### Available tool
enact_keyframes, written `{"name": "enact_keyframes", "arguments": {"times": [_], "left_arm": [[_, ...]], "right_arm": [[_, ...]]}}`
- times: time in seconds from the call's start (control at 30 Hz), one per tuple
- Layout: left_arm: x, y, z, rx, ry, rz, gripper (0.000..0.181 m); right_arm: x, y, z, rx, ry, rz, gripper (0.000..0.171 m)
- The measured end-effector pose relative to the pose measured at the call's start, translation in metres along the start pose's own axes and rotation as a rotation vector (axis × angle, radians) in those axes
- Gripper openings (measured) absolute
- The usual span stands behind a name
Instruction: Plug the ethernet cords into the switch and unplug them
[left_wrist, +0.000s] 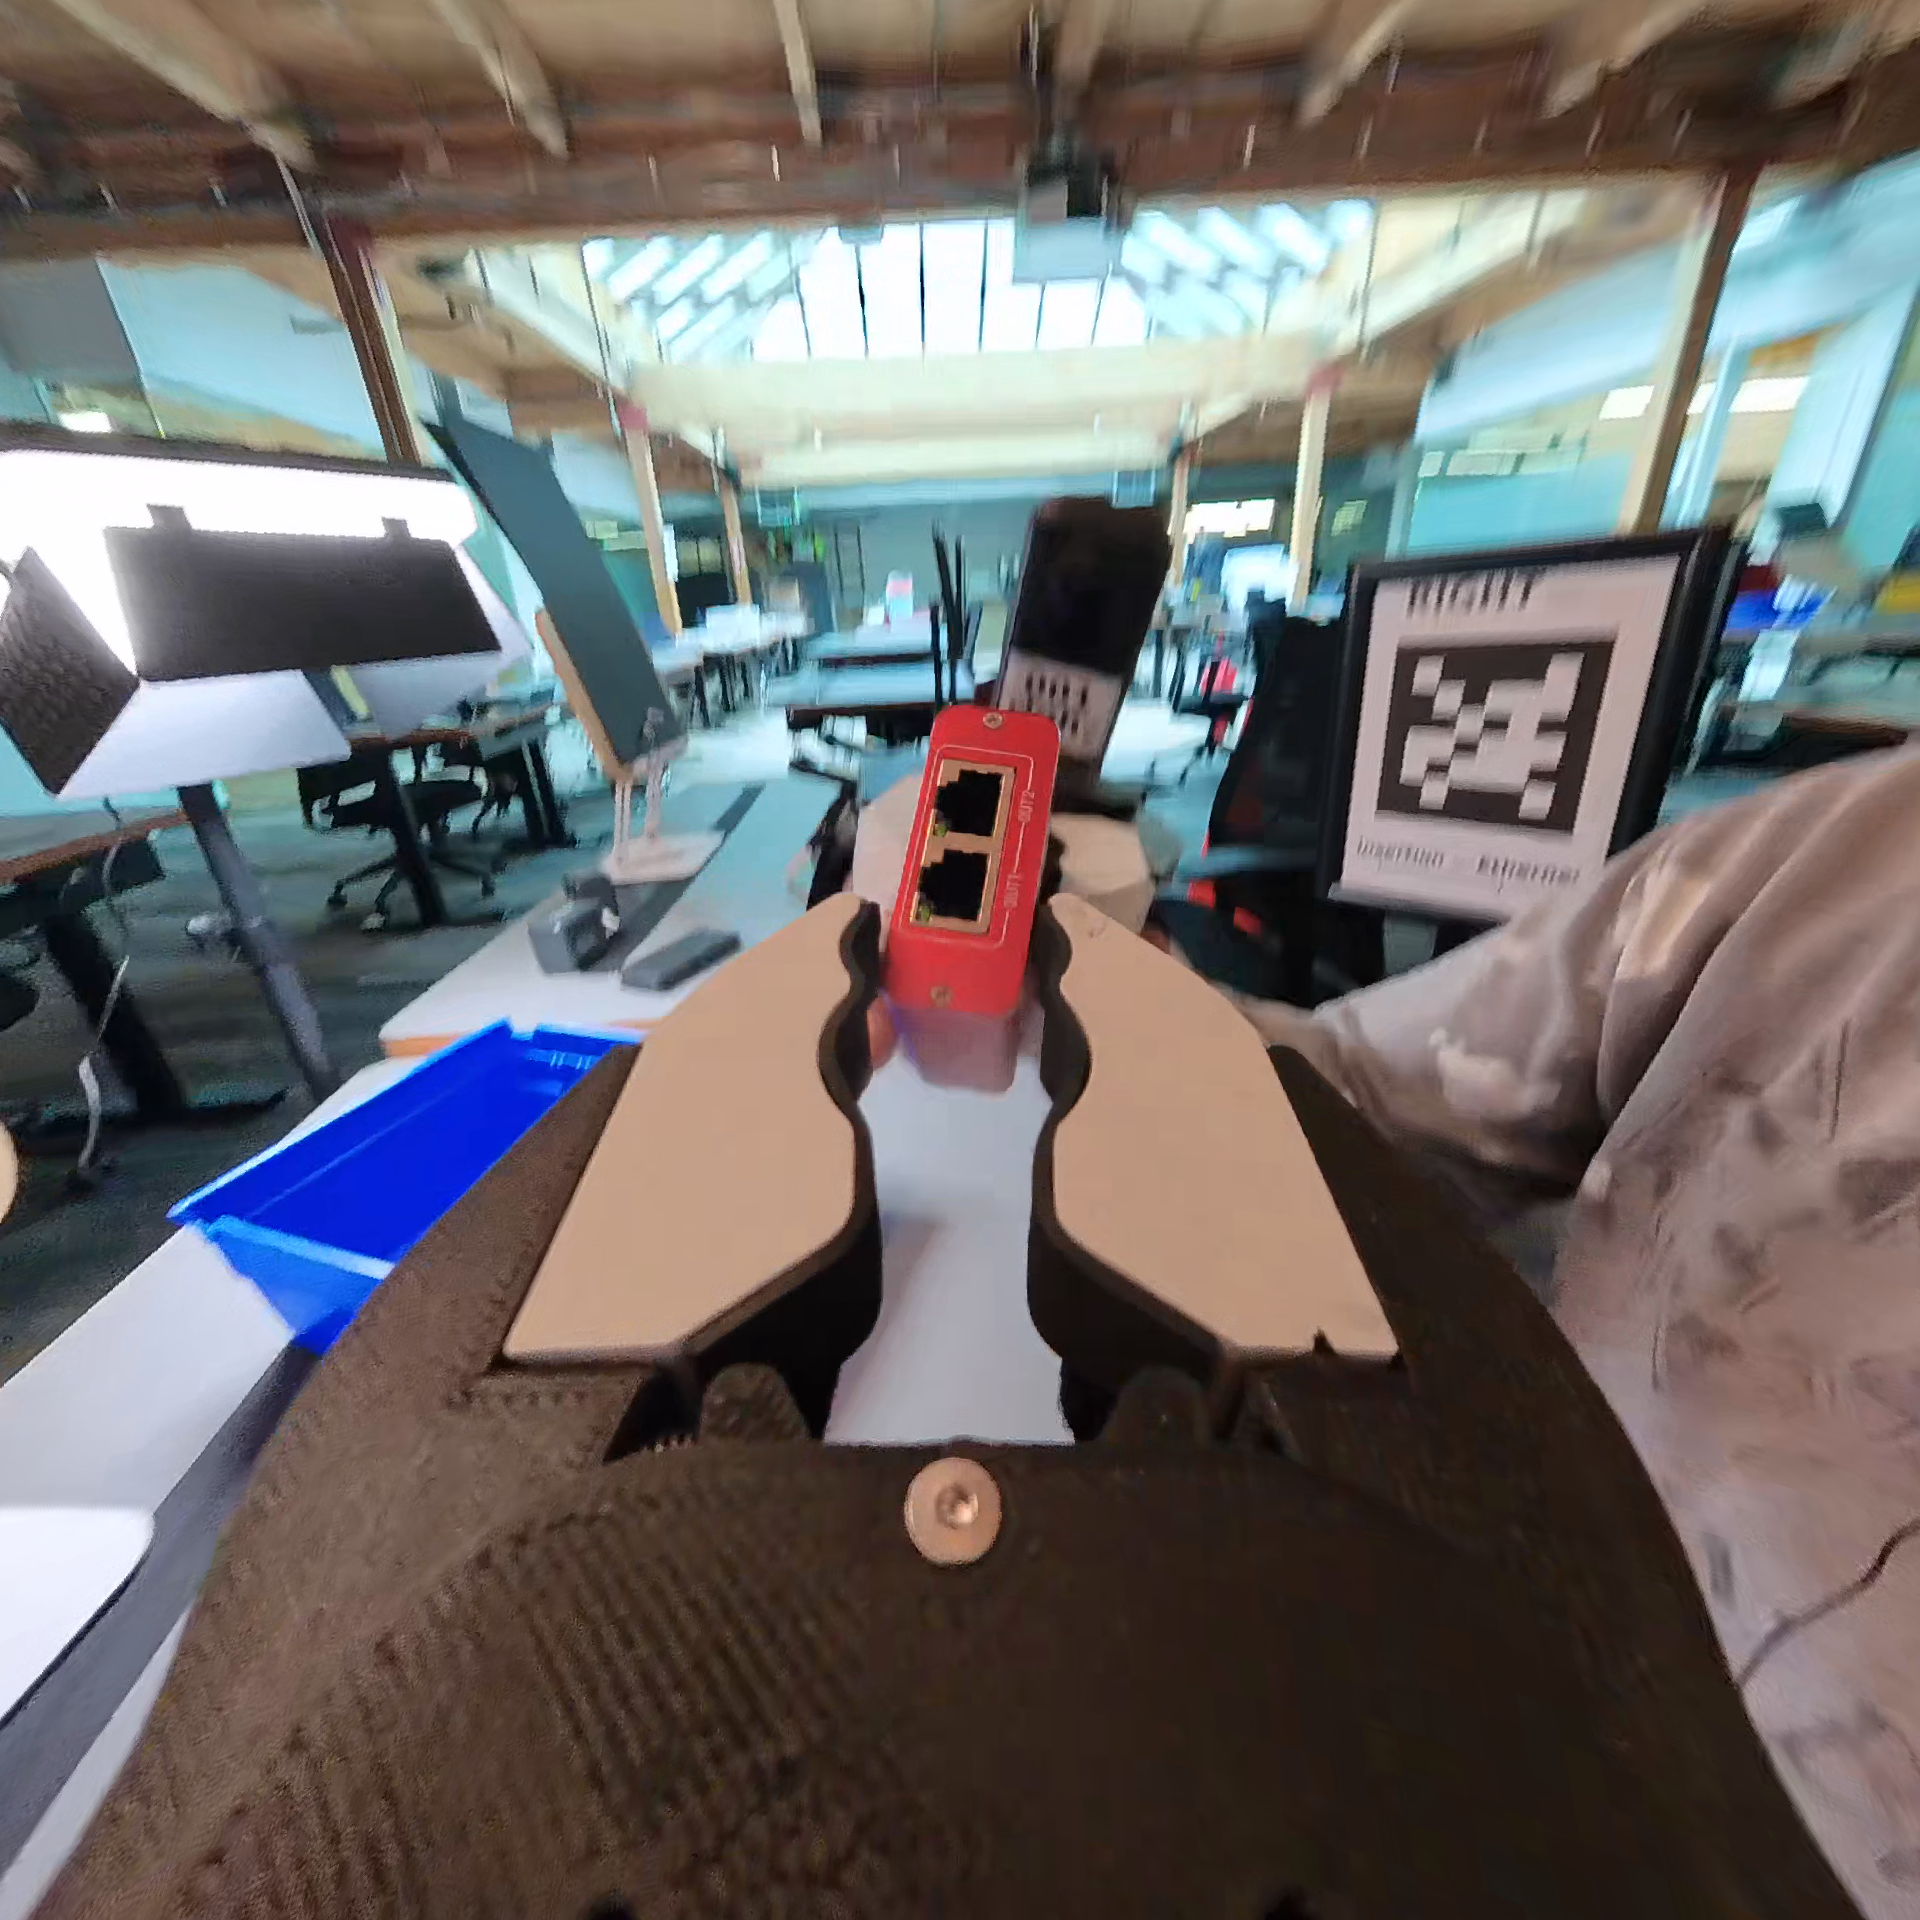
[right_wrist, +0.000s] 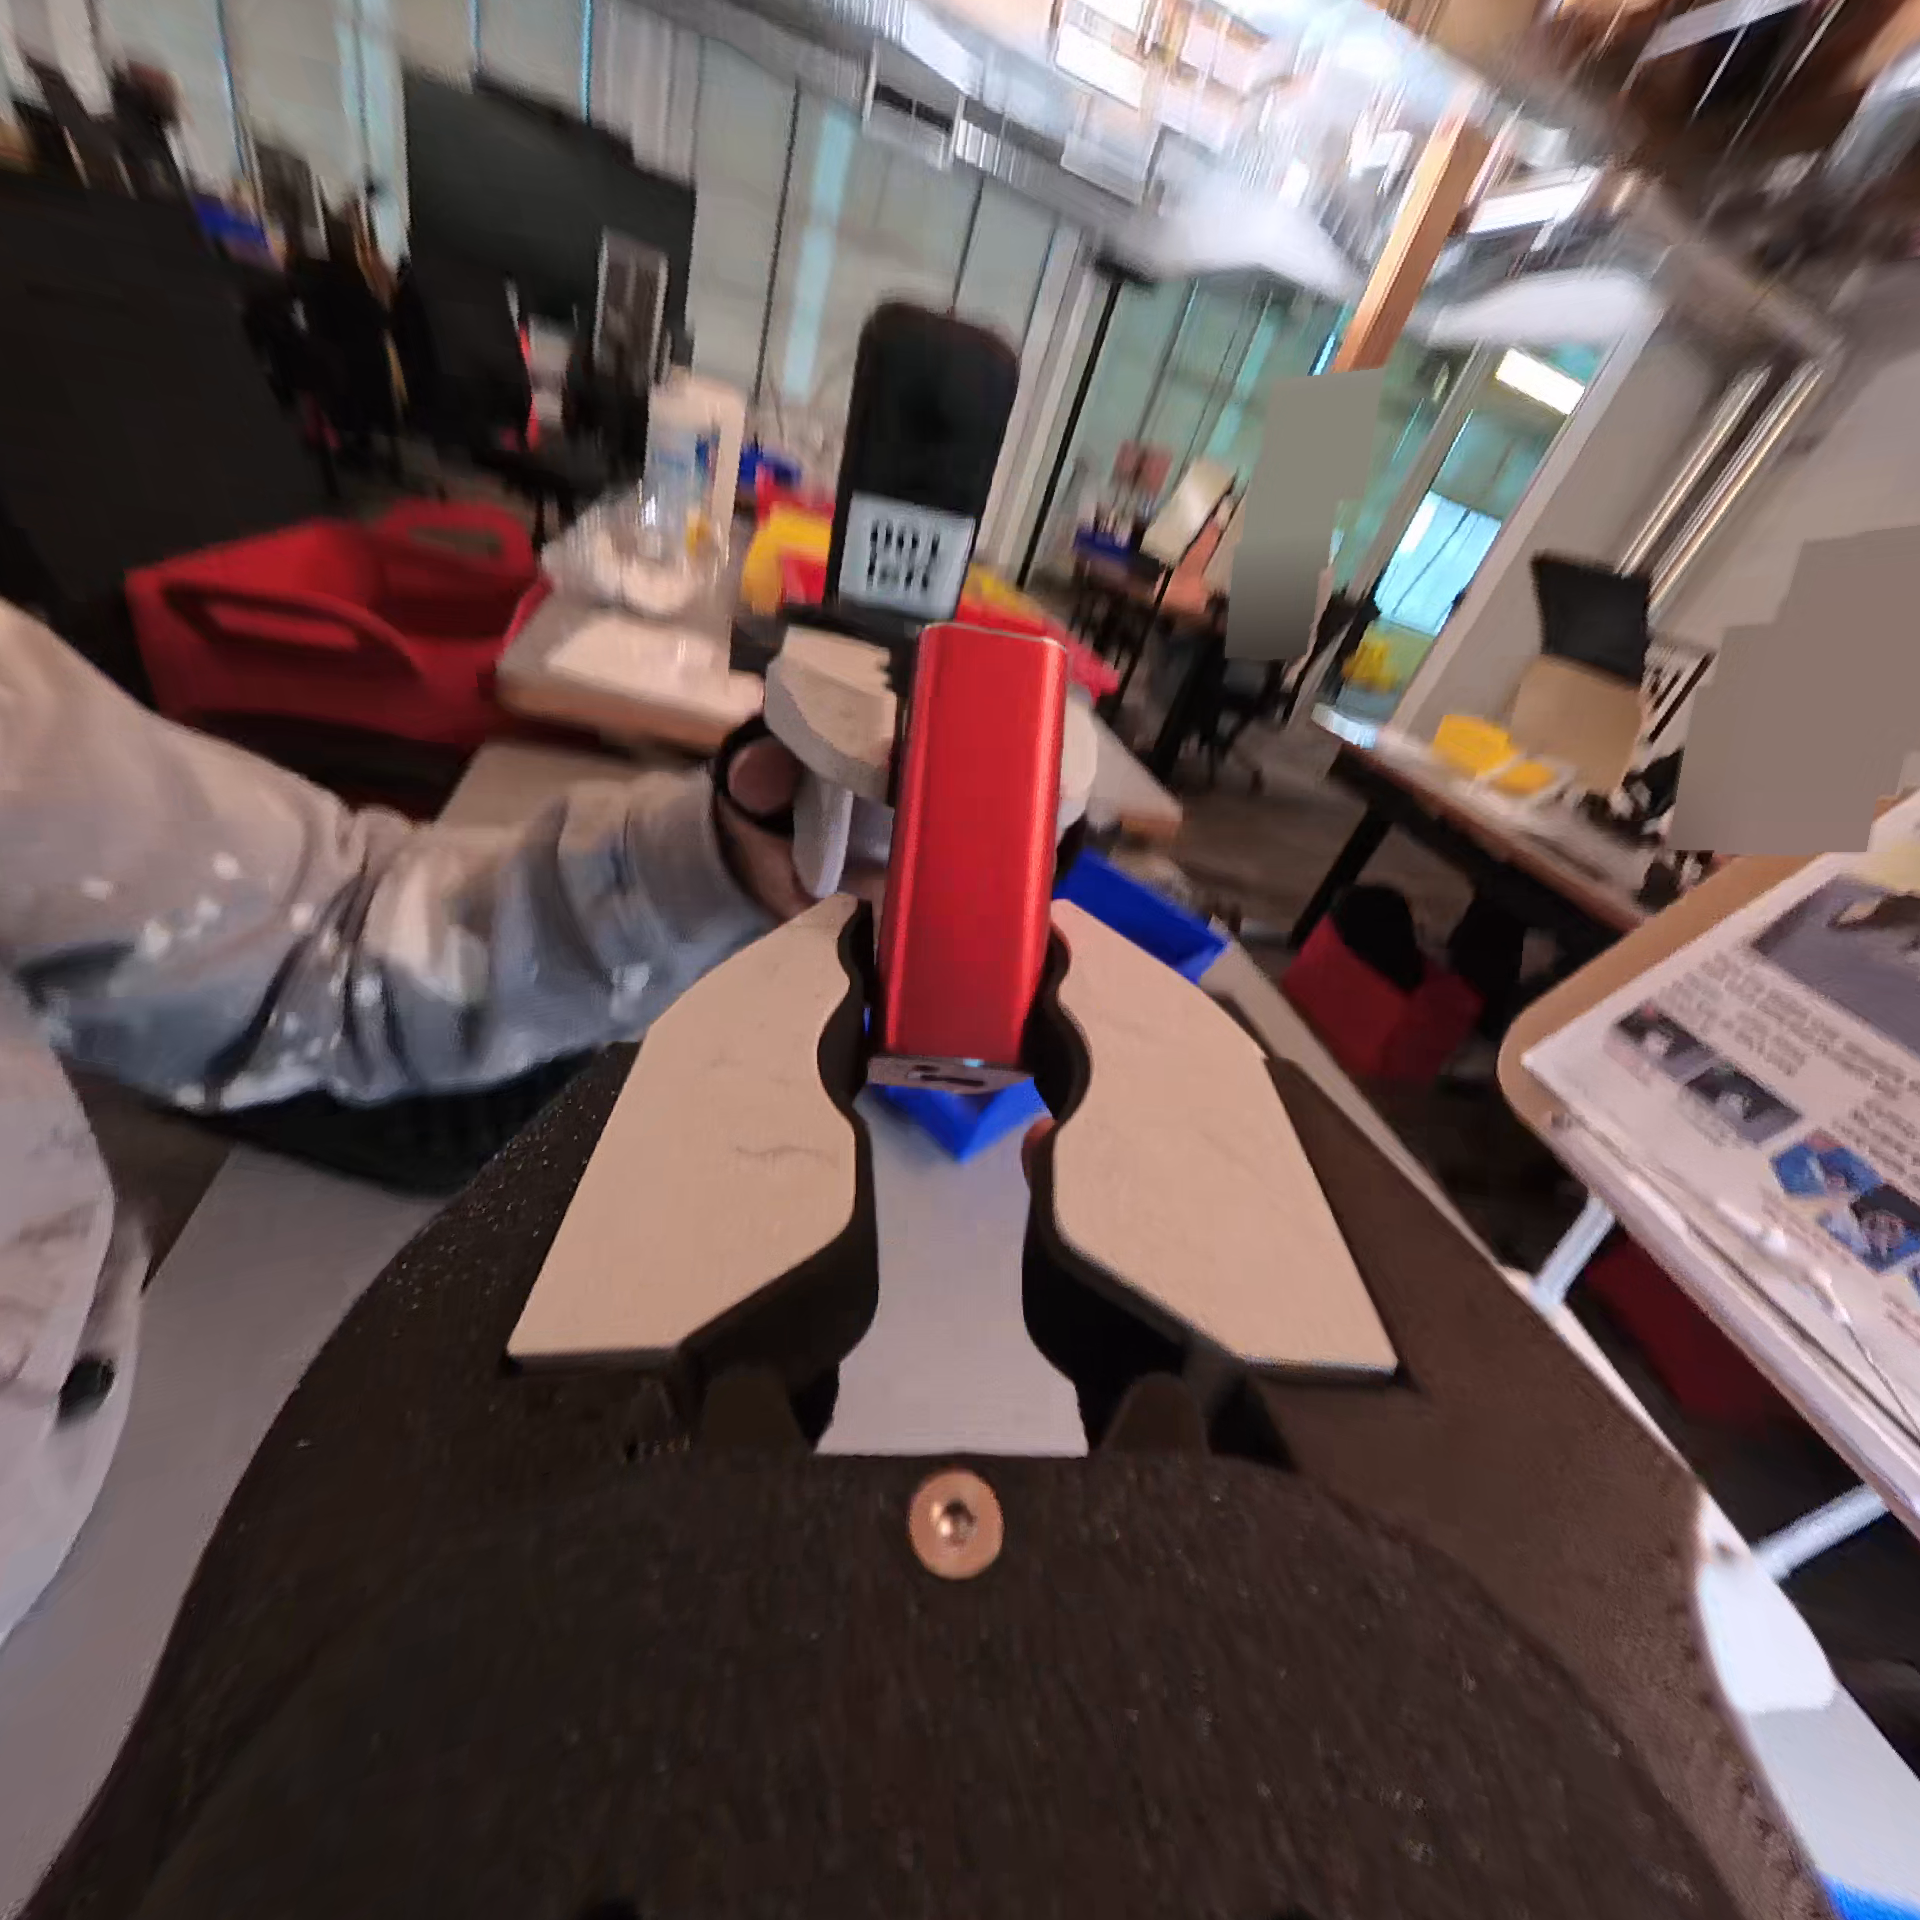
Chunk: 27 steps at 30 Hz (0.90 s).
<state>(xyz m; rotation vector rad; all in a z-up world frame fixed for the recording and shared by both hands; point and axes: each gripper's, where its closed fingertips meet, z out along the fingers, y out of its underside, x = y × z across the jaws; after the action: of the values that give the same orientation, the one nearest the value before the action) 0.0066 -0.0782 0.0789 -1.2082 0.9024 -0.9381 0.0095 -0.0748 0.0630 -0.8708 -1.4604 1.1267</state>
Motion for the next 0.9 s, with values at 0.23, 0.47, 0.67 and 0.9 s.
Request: {"name": "enact_keyframes", "arguments": {"times": [0.23,0.47,0.67,0.9], "left_arm": [[0.008,0.058,0.012,-0.381,-0.011,0.140,0.031],[0.012,0.031,0.018,-0.190,0.020,0.119,0.028],[0.007,-0.001,0.012,0.077,0.043,0.002,0.028],[0.004,0.004,0.017,0.090,0.042,-0.028,0.027]], "right_arm": [[-0.017,0.045,-0.004,-0.342,-0.066,-0.085,0.028],[-0.012,0.013,-0.008,-0.124,-0.043,-0.099,0.030],[-0.002,-0.007,-0.007,0.030,0.000,-0.019,0.036],[0.001,-0.006,-0.002,0.043,0.027,-0.015,0.030]]}}
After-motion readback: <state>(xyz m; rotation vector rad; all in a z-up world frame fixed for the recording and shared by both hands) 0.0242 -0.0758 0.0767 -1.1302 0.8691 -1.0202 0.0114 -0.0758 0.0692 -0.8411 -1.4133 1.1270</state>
